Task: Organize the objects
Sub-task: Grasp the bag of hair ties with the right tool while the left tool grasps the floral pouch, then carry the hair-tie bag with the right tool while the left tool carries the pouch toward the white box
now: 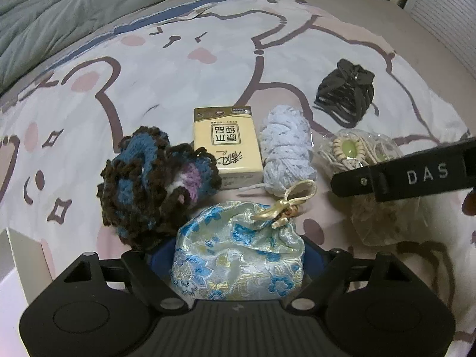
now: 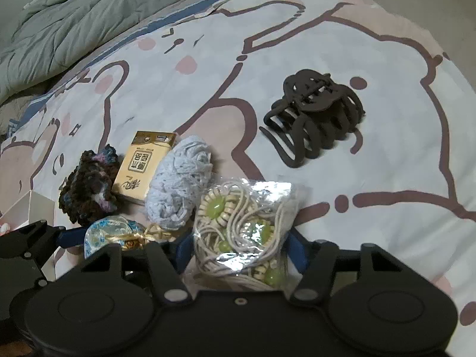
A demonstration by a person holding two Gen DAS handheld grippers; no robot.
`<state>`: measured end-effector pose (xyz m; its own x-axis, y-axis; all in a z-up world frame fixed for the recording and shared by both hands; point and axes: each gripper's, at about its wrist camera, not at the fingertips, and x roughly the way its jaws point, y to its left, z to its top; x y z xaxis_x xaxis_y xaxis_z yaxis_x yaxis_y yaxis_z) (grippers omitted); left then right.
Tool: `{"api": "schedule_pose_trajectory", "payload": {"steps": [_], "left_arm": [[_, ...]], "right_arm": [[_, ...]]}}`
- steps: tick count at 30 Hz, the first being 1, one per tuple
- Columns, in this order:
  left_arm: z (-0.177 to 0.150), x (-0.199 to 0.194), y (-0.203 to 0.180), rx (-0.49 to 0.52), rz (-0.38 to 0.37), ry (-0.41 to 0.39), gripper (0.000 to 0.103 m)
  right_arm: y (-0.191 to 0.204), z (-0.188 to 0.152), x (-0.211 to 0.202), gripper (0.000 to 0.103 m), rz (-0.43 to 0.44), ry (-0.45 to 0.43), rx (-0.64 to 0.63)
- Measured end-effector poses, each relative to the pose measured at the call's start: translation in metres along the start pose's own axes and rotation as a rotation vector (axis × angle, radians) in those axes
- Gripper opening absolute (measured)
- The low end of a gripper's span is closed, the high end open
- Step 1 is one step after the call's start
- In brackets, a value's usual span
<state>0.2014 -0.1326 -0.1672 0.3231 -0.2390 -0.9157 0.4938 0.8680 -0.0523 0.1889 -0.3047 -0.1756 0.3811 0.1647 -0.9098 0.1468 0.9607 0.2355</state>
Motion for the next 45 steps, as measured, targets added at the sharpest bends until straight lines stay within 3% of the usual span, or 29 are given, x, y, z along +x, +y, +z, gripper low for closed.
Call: {"api": "schedule_pose_trajectory", "payload": {"steps": [18, 29, 45], "left_arm": [[-0.005, -0.076, 0.011, -0.124, 0.002, -0.178, 0.084], [-0.017, -0.121, 0.028, -0.18, 0.043, -0.28, 0.084], [-0.035, -0.158, 0.065, -0.297, 0.081, -0.366, 0.084]], "right_arm": [[0.009, 0.002, -0.059, 0.059, 0.017, -0.15, -0.056], [0.029, -0.002, -0.097, 0.059, 0.017, -0.267, -0.148], [0.063, -0.011, -0.107, 0.059, 0.018, -0.305, -0.233]]}}
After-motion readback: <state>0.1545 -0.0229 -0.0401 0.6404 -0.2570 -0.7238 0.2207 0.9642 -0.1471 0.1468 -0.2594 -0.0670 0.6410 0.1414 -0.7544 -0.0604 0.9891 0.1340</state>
